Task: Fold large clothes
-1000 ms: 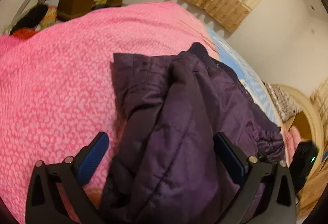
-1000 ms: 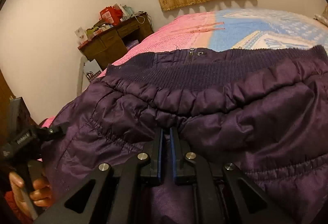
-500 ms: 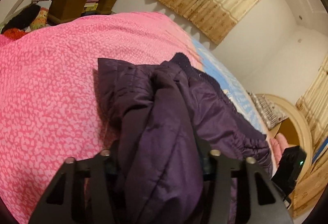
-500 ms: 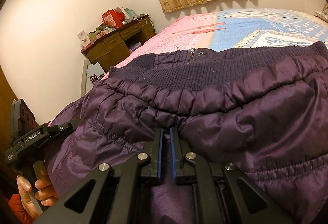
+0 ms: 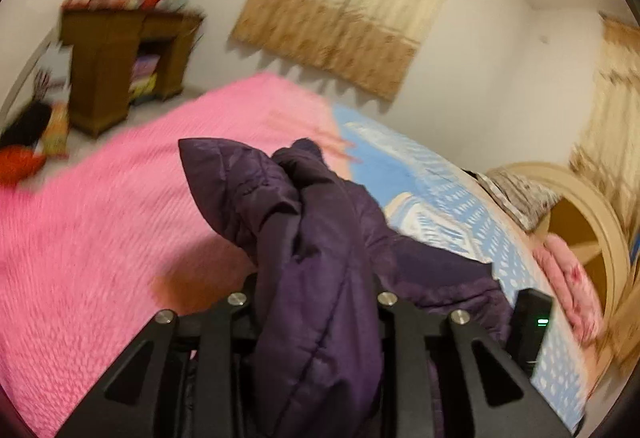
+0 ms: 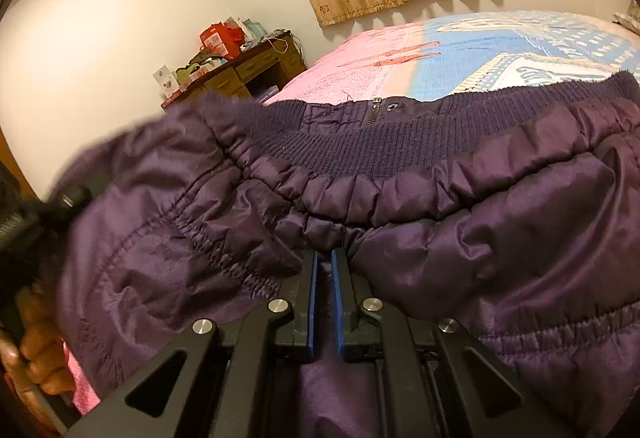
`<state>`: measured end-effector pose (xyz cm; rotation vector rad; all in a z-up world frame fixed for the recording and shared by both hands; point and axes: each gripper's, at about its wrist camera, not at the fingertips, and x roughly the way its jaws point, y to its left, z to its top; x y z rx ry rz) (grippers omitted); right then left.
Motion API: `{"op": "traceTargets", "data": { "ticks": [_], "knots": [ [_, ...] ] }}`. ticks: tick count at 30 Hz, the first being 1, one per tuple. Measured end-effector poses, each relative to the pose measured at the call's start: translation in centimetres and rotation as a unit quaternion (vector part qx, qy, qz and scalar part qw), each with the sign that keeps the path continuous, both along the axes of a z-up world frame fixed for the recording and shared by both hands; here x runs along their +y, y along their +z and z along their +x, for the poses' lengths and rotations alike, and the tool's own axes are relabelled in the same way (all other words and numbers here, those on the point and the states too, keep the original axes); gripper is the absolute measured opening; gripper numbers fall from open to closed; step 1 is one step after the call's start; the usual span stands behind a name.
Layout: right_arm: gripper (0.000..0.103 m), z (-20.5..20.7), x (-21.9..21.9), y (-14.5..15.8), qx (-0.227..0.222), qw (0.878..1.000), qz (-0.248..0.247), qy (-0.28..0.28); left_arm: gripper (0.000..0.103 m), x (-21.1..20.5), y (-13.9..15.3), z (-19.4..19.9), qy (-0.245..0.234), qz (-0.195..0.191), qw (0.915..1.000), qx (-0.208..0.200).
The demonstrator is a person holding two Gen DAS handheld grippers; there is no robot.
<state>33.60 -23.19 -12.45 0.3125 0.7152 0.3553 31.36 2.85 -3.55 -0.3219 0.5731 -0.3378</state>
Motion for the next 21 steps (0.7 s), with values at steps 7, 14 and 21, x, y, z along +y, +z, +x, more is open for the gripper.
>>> {"op": "traceTargets", "data": {
  "ticks": [7,14,21],
  "knots": [
    [0.009,-0.3,-1.7,1.3,0.034,0.997,0.063,0.012,0.028,-8.2,5.1,-2.4,-0.089,0.109,0.9866,-0.084],
    [0.009,-6.7,-11.3,5.8,-0.036,0.985,0.168,-0.016,0.028,-16.5,5.3,-4.9,-0.178,0.167,0.9628,-0.116],
    [0.009,-13.8,-20.9,3.5,-0.036,0.977,0.169,-0.124,0.027,-25.9,-0.3,-7.4,-0.245,0.265,0.9253,-0.117]
  ]
}}
